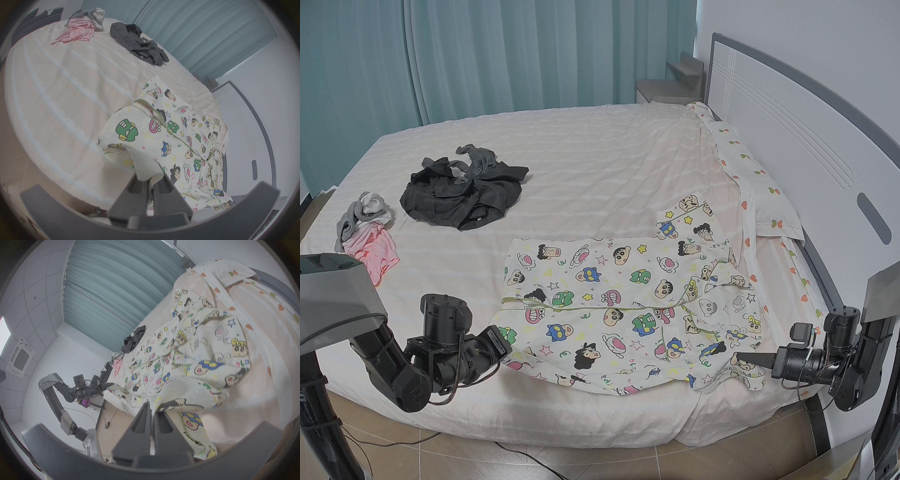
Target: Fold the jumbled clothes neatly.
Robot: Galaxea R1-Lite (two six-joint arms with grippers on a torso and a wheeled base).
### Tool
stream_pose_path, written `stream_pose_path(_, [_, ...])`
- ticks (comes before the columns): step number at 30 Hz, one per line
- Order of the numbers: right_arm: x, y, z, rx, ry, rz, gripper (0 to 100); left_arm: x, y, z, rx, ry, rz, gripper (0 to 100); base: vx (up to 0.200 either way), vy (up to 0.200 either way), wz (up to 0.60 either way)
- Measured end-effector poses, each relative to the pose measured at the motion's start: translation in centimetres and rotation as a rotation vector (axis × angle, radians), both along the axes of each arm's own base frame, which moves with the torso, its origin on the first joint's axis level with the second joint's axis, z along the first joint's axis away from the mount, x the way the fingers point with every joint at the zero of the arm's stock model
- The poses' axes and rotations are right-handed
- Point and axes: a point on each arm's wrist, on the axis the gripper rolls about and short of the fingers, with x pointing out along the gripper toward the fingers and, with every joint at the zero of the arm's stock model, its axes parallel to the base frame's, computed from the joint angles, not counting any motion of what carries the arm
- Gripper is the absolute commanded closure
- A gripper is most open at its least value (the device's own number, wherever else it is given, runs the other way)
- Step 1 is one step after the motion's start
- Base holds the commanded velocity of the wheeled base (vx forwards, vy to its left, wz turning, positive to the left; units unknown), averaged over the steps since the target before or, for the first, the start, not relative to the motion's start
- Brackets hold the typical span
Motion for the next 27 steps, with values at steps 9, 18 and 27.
stream_pose_path(9, [2.9, -1.1, 1.2, 0.059, -0.057, -0.07, 100, 2.6, 0.5, 0.1, -0.007, -0.047, 0.048, 100, 0.0, 0.0, 0.0])
stream_pose_path(18, [4.7, -1.6, 1.2, 0.066, -0.097, -0.093, 100, 5.0, 0.1, -0.3, -0.004, -0.081, 0.074, 100, 0.0, 0.0, 0.0])
stream_pose_path(27, [6.8, -1.8, 0.6, 0.063, -0.128, -0.119, 100, 7.3, -0.4, -0.9, 0.012, -0.058, 0.089, 100, 0.0, 0.0, 0.0])
